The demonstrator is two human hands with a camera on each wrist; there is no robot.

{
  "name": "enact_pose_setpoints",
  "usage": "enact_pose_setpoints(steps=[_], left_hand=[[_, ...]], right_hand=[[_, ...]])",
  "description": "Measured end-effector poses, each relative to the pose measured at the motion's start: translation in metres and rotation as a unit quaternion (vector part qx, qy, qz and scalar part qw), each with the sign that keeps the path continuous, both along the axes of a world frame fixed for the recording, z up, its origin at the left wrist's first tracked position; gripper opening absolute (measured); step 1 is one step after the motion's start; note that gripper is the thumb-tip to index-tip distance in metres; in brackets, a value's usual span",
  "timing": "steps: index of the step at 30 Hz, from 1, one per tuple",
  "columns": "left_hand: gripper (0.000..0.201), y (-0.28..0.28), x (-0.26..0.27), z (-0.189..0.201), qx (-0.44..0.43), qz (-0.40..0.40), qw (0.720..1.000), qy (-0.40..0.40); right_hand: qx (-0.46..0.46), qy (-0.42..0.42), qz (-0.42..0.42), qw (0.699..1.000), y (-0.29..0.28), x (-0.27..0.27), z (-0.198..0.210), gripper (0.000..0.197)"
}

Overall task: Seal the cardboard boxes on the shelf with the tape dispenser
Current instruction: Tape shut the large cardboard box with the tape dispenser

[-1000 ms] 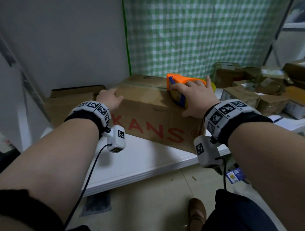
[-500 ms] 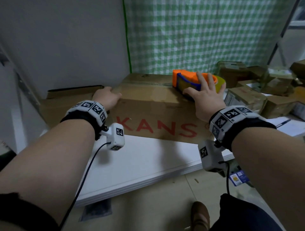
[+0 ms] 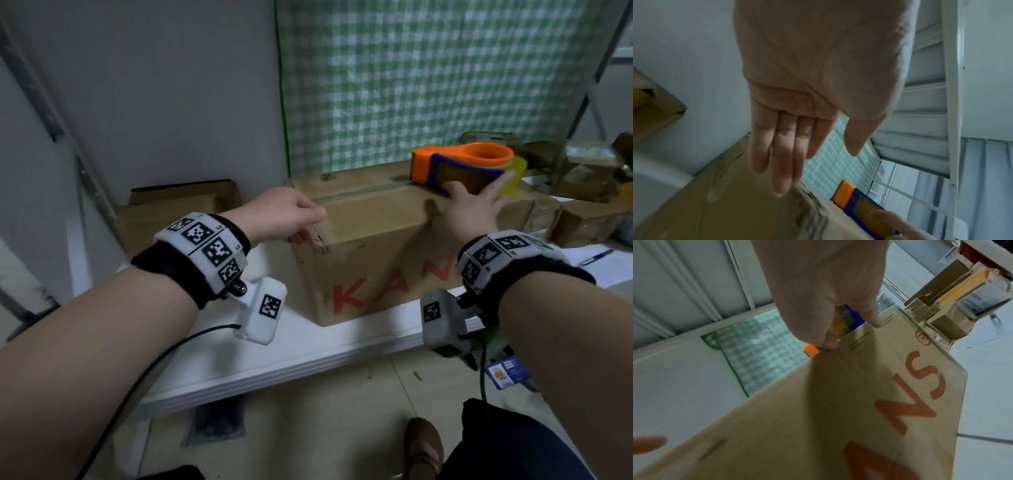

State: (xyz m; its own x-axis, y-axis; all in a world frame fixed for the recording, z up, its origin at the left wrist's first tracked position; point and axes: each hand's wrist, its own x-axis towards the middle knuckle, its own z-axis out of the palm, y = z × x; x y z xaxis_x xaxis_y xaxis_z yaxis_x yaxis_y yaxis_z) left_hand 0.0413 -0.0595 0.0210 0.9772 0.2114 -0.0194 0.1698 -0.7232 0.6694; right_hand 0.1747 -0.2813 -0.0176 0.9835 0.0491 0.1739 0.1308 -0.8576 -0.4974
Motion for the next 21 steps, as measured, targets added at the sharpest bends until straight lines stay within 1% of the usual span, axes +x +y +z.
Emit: enact_pose_setpoints(steps=[1, 2, 3, 5, 7, 9, 12, 14, 15, 18, 21], left_hand=[[0.032, -0.004, 0.0, 0.001, -0.059, -0.013, 0.998, 0.02], [0.03, -0.006, 0.001, 0.001, -0.096, -0.025, 0.994, 0.036], [0.029, -0.006, 0.004, 0.001, -0.108, -0.028, 0.993, 0.04], [0.026, -0.004, 0.013, -0.001, -0.11, 0.004, 0.994, 0.006], [0.026, 0.002, 0.027, -0.003, -0.08, 0.064, 0.994, -0.042], [0.03, 0.011, 0.04, -0.005, -0.038, 0.112, 0.991, -0.061], [0.044, 0.024, 0.058, -0.009, -0.002, 0.128, 0.991, -0.031], [0.053, 0.032, 0.071, -0.013, 0.021, 0.127, 0.992, -0.003], [0.057, 0.035, 0.076, -0.015, 0.022, 0.129, 0.991, 0.005], [0.062, 0.043, 0.087, -0.021, -0.007, 0.14, 0.99, 0.016], [0.067, 0.053, 0.092, -0.028, -0.028, 0.155, 0.987, 0.023]], right_hand=[[0.02, 0.021, 0.001, 1.0, 0.0, -0.002, 0.003, 0.042], [0.04, 0.05, 0.003, 0.998, 0.001, -0.004, 0.005, 0.046], [0.054, 0.085, 0.007, 0.995, 0.003, -0.005, 0.006, 0.054], [0.06, 0.148, 0.012, 0.987, 0.006, -0.008, 0.007, 0.077], [0.044, 0.176, -0.002, 0.983, 0.007, -0.008, 0.006, 0.099], [0.036, 0.195, -0.012, 0.98, 0.006, -0.004, 0.004, 0.111], [0.093, 0.236, 0.018, 0.967, 0.006, 0.01, -0.003, 0.117], [0.101, 0.234, 0.021, 0.967, 0.007, 0.014, -0.006, 0.125], [0.1, 0.223, 0.02, 0.969, 0.007, 0.015, -0.008, 0.124], [0.126, 0.2, 0.026, 0.971, 0.007, 0.023, -0.014, 0.112], [0.133, 0.178, 0.055, 0.973, 0.009, 0.032, -0.016, 0.102]])
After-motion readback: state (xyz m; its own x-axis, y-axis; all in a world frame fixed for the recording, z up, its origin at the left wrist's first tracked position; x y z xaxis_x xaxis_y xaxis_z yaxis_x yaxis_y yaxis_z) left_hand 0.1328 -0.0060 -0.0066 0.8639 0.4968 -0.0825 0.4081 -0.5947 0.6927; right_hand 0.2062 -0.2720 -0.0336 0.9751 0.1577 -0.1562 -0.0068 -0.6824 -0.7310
